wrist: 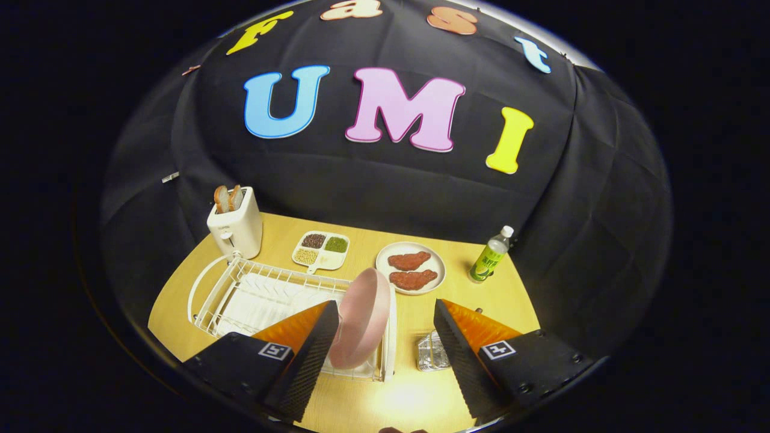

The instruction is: Take the plate from the dish rack, then take the spoon from the basket and place it into the plate.

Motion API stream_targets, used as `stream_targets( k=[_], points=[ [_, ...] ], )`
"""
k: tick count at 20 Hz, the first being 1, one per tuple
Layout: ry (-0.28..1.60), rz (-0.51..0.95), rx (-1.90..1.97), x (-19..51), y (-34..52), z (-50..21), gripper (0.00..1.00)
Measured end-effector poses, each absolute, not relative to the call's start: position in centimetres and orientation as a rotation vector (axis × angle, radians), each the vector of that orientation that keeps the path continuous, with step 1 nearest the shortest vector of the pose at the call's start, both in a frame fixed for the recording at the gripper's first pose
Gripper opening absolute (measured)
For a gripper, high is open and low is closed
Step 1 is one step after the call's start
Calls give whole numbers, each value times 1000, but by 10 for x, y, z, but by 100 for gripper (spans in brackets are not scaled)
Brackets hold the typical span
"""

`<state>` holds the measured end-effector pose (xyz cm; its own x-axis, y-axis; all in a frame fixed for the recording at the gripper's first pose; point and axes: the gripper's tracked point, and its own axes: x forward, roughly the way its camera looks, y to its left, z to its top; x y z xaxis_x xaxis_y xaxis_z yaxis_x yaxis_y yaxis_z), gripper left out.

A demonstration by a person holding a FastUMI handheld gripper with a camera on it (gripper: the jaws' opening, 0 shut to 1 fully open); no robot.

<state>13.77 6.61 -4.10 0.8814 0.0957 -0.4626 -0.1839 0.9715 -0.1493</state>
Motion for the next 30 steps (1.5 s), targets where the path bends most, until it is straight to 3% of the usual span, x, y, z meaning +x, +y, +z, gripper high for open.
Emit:
stream_targets(
  k=[8,13,16,17,23,30],
  points=[
    [584,59,-374,186,56,-92,94],
    [651,24,-428,194,57,-118,74],
    [710,-1,-361,194,61,-129,51],
    [719,-5,-344,197,63,-131,39],
    [736,-54,-347,196,62,-128,23],
    [626,-84,-439,210,59,-92,17]
  ],
)
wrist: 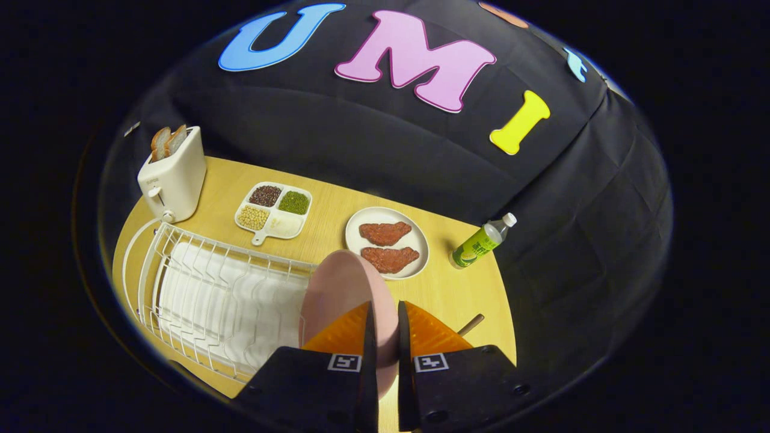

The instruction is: Take the plate from the dish rack, then take the spoon from the basket and place it into the plate.

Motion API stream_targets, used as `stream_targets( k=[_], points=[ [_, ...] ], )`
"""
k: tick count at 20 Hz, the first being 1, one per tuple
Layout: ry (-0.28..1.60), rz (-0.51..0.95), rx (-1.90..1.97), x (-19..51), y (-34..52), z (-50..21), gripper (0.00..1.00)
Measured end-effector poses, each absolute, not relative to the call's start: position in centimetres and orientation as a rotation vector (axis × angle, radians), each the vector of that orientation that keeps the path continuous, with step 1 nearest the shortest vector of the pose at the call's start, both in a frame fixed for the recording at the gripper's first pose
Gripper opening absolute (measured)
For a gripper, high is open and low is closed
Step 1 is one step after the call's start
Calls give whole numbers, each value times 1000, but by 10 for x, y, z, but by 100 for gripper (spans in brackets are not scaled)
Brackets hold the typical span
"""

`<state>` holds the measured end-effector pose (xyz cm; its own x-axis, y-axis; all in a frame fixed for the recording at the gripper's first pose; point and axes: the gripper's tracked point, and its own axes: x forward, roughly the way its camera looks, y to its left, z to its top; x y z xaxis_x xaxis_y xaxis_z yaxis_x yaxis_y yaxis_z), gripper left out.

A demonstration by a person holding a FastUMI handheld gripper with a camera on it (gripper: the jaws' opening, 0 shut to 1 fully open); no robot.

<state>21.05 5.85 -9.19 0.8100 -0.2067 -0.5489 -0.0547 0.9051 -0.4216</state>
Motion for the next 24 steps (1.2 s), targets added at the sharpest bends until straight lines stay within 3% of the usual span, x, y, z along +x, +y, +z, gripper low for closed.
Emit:
stream_targets(
  k=[6,11,16,24],
  points=[
    [540,-42,-382,204,55,-43,17],
    [541,35,-180,157,48,-26,17],
    [663,167,146,85,59,-74,17],
    [800,252,277,-3,50,-163,17]
  ],
)
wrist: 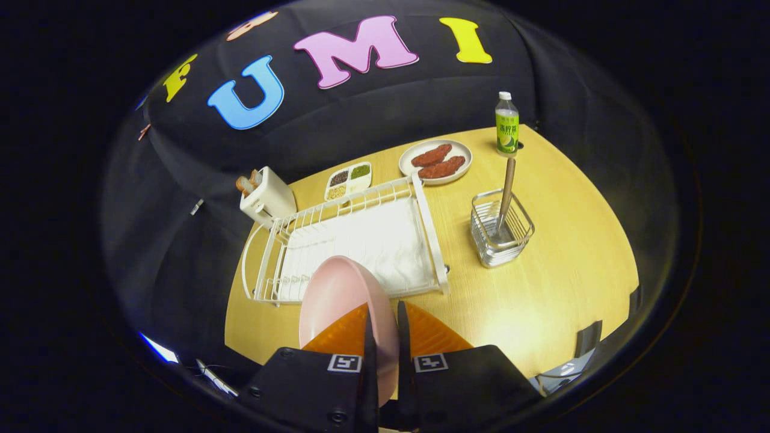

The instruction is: Take the plate from the dish rack, then take the spoon from the basket and place it into the plate.

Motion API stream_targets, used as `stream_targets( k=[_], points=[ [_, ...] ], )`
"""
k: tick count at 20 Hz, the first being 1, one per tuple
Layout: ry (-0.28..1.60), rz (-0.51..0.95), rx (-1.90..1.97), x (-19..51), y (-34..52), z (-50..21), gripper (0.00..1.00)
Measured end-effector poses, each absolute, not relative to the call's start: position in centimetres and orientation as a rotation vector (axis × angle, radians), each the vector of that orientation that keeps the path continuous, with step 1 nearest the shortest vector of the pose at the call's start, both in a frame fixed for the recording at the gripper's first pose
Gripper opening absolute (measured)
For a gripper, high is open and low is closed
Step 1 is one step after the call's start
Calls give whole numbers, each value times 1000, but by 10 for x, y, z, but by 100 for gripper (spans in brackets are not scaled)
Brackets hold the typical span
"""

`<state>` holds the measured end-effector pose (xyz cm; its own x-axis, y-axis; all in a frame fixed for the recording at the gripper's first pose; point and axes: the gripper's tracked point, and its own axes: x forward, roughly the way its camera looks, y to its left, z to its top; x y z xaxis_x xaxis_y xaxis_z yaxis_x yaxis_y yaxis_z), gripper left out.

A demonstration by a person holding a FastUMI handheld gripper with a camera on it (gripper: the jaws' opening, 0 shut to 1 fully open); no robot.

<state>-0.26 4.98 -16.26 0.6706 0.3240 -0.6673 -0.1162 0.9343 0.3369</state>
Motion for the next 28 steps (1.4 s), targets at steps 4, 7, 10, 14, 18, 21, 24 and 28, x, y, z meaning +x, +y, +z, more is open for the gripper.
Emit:
stream_targets(
  k=[4,7,10,14,18,21,24,28],
  points=[
    [859,254,339,-17,46,-208,17],
    [883,263,364,-16,45,-238,17],
    [916,253,345,-16,40,-274,17],
    [931,261,419,-13,41,-295,19],
    [913,218,364,-7,27,-305,25],
    [891,202,359,-1,22,-298,34],
    [870,190,353,2,17,-286,54],
    [839,172,326,4,8,-268,89]
  ],
)
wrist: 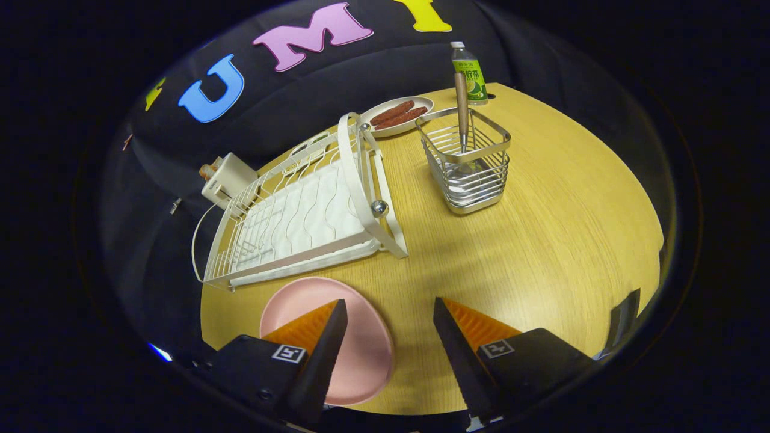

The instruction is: Take the plate from the dish rack, then take the spoon from the basket and place it into the plate.

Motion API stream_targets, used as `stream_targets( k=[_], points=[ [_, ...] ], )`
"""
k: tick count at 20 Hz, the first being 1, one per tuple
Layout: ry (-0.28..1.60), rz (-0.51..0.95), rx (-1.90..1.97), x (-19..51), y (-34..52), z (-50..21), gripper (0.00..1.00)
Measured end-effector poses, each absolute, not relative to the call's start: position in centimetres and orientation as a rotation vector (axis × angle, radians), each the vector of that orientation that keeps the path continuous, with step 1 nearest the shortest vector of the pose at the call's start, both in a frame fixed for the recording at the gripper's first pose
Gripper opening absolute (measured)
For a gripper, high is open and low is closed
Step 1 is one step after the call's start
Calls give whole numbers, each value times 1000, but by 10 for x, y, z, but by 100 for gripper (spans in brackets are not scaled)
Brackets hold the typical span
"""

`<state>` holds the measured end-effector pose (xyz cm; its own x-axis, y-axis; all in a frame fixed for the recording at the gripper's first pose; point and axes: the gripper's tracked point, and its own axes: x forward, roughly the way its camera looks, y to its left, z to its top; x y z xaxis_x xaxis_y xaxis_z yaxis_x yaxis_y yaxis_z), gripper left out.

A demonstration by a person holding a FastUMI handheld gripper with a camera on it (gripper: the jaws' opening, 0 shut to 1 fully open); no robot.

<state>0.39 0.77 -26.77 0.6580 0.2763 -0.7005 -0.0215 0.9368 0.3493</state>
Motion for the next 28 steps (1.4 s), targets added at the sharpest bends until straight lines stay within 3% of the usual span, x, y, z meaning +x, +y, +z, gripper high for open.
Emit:
stream_targets(
  k=[1,9,14,28],
  points=[
    [830,169,325,6,5,-264,99],
    [637,118,136,31,-53,-184,99],
    [472,164,9,70,-83,-126,98],
    [492,255,27,212,-101,-179,98]
  ],
)
